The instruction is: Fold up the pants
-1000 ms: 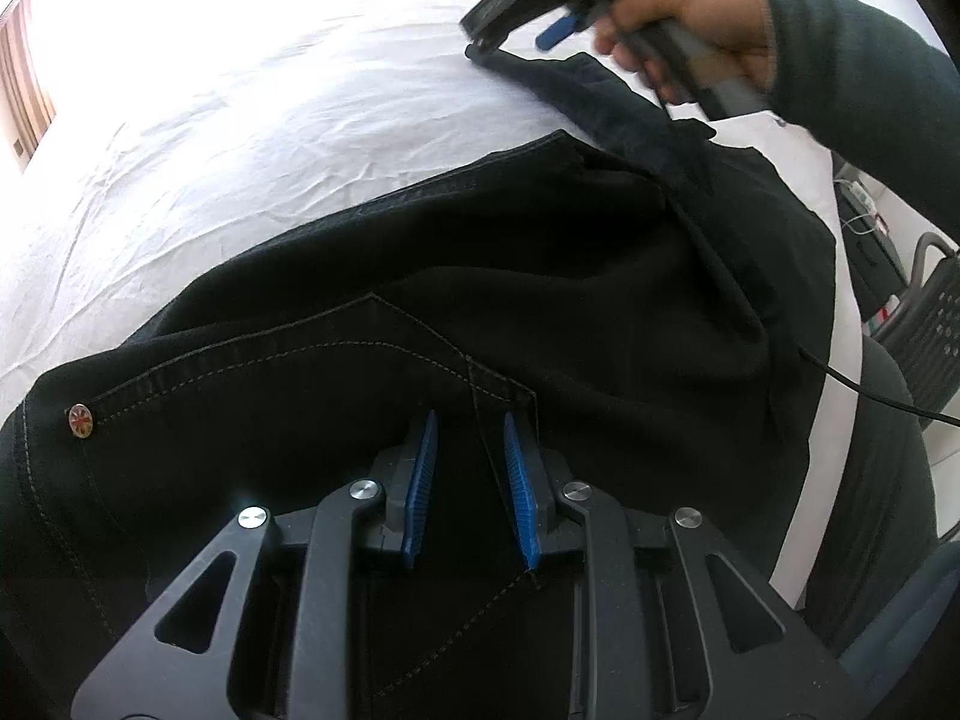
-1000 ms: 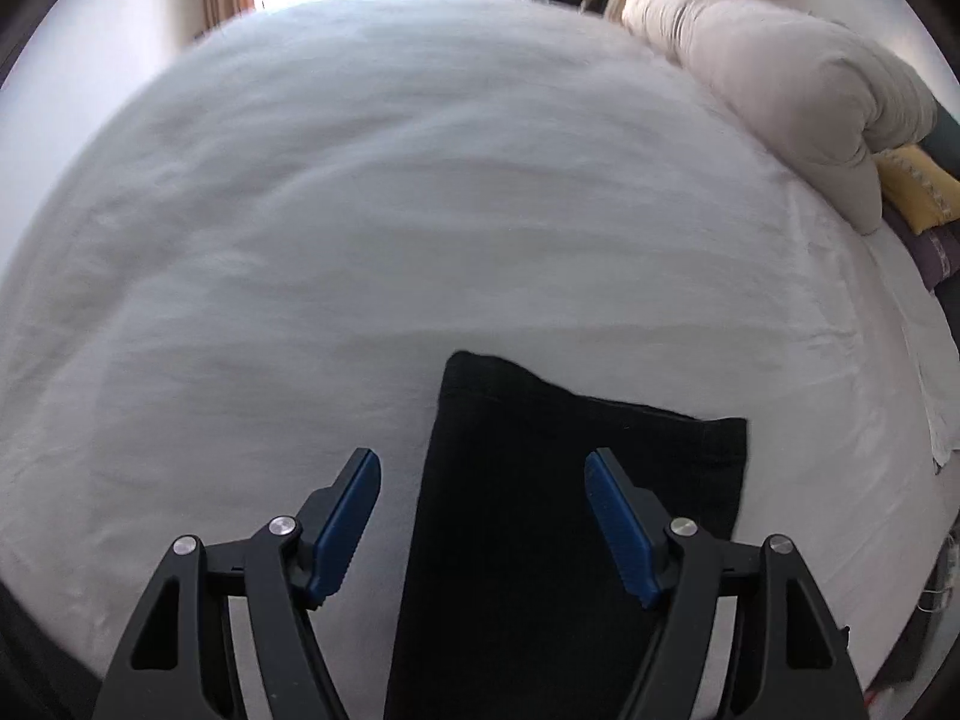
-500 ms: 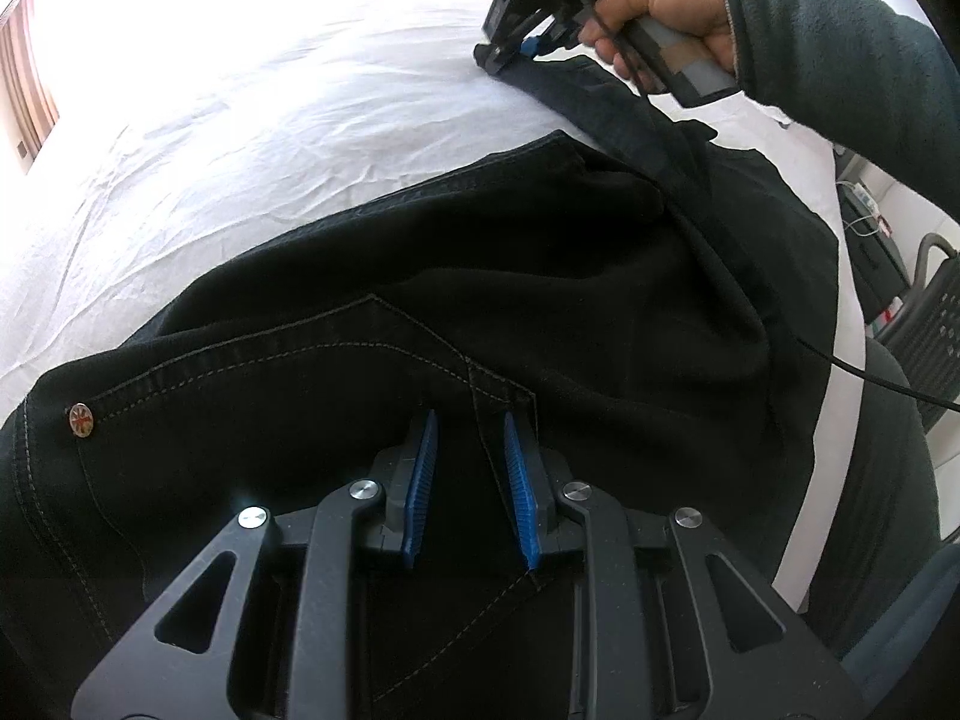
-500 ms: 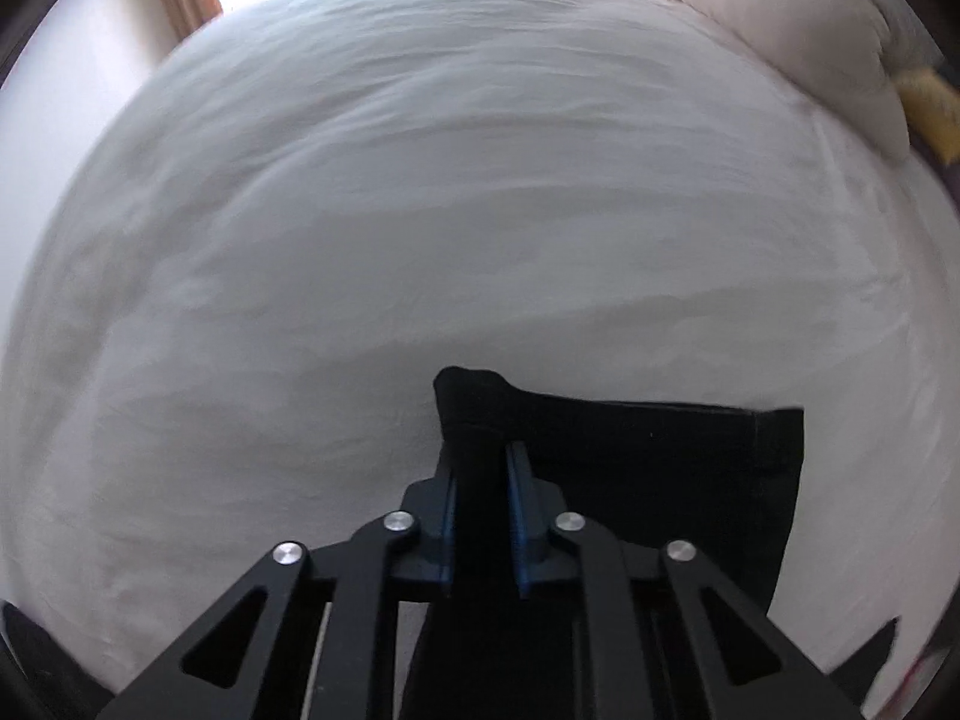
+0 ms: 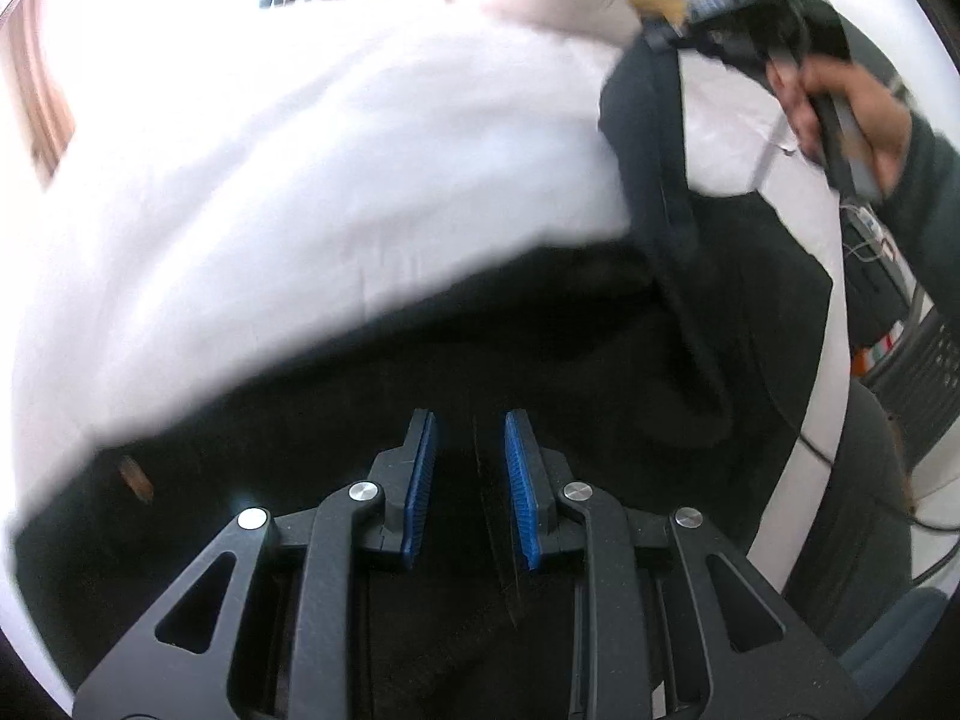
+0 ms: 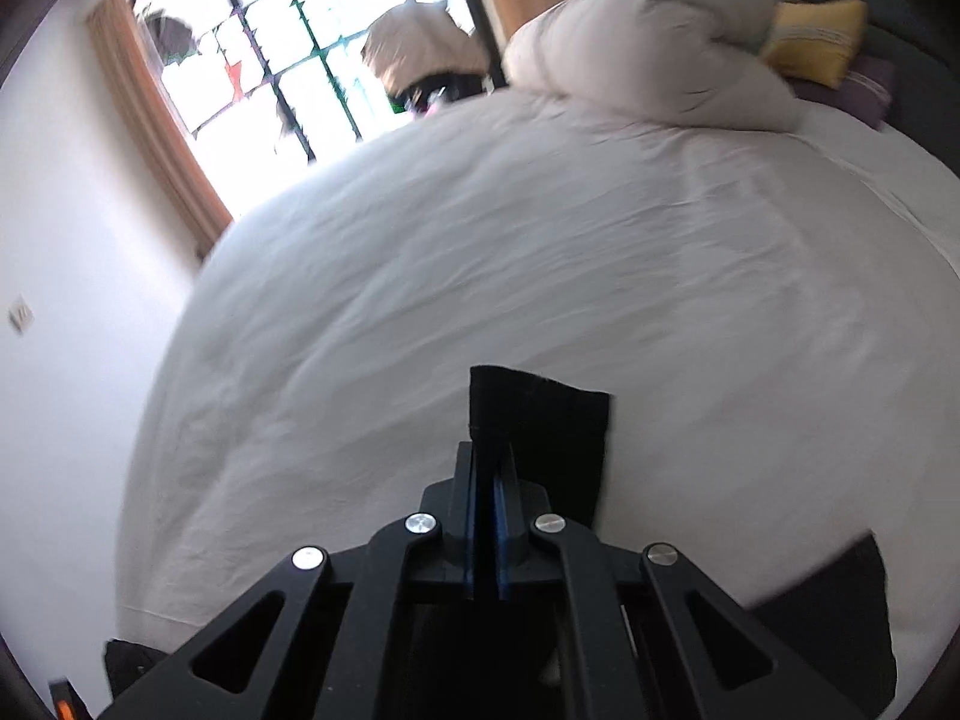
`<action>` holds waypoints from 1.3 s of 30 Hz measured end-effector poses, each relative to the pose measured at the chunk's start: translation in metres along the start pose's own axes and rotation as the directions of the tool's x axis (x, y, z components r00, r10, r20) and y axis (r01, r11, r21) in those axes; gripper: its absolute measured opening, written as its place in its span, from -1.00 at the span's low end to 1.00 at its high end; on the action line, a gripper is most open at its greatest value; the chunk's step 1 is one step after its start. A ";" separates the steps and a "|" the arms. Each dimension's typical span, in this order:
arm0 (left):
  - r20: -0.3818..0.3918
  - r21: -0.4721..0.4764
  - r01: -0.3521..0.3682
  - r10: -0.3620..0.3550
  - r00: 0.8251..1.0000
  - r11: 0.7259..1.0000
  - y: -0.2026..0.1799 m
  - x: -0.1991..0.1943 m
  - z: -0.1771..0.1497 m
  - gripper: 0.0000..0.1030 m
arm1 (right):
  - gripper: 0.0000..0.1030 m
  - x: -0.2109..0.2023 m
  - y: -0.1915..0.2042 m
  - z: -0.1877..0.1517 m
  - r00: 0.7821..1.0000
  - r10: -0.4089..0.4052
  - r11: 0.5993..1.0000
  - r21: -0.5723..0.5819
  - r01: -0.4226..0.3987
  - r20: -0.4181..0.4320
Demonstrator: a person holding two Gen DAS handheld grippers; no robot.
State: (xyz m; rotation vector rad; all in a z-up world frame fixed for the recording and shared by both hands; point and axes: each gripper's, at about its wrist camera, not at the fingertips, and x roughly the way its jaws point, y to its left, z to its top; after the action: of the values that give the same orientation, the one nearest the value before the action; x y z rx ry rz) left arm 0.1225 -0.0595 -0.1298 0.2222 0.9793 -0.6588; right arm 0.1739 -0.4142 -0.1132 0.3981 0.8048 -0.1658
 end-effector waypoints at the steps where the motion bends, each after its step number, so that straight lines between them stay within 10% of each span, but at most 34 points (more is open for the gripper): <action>1: 0.010 0.043 -0.001 0.000 1.000 0.999 -0.004 -0.003 0.009 -0.50 | -0.89 -0.013 -0.011 -0.005 1.000 0.006 1.000 0.022 -0.007 0.018; 2: 0.007 0.088 0.000 -0.001 1.000 0.996 -0.009 -0.002 0.018 -0.41 | -0.89 -0.024 -0.021 -0.010 0.999 0.012 0.999 0.042 -0.013 0.032; 4: 0.002 0.228 -0.013 0.013 1.000 0.974 -0.026 0.002 0.033 0.46 | -0.89 -0.044 -0.037 -0.021 0.998 0.022 0.997 0.075 -0.026 0.055; 11: 0.054 0.481 -0.170 0.164 0.985 0.860 -0.056 0.035 0.064 0.50 | -0.89 -0.083 -0.083 -0.064 0.994 0.068 0.981 0.178 -0.082 0.084; 17: -0.127 0.535 -0.031 0.117 0.985 0.844 -0.047 0.082 0.077 0.50 | -0.89 -0.093 -0.093 -0.073 0.988 0.116 0.971 0.199 -0.134 0.102; 20: -0.164 0.499 0.038 0.051 0.985 0.866 -0.038 0.090 0.087 0.24 | -0.89 -0.102 -0.092 -0.076 0.985 0.128 0.971 0.189 -0.149 0.120; 21: -0.184 0.468 0.063 0.028 0.983 0.882 -0.032 0.091 0.091 -0.39 | -0.89 -0.104 -0.092 -0.078 0.984 0.129 0.971 0.187 -0.151 0.123; 22: -0.208 0.420 0.084 0.005 0.978 0.903 -0.026 0.095 0.097 -0.53 | -0.89 -0.107 -0.093 -0.080 0.983 0.131 0.970 0.188 -0.153 0.127; 25: -0.216 0.362 0.052 0.030 0.976 0.931 -0.020 0.109 0.111 -0.61 | -0.89 -0.115 -0.097 -0.089 0.981 0.137 0.967 0.194 -0.163 0.140; 35: -0.230 0.099 0.023 0.000 0.973 0.995 0.007 0.146 0.132 -0.37 | -0.89 -0.118 -0.173 -0.149 0.991 0.041 0.918 0.388 -0.086 0.124; 39: -0.209 0.124 -0.065 0.090 0.974 0.990 -0.001 0.148 0.129 0.10 | -0.88 -0.108 -0.206 -0.169 0.995 0.032 0.859 0.506 -0.076 0.095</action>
State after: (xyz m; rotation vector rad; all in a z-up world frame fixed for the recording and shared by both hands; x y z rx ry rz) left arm 0.2684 -0.1813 -0.1803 0.4396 1.1340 -0.6298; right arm -0.0732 -0.5343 -0.1987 0.9103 0.6583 -0.3448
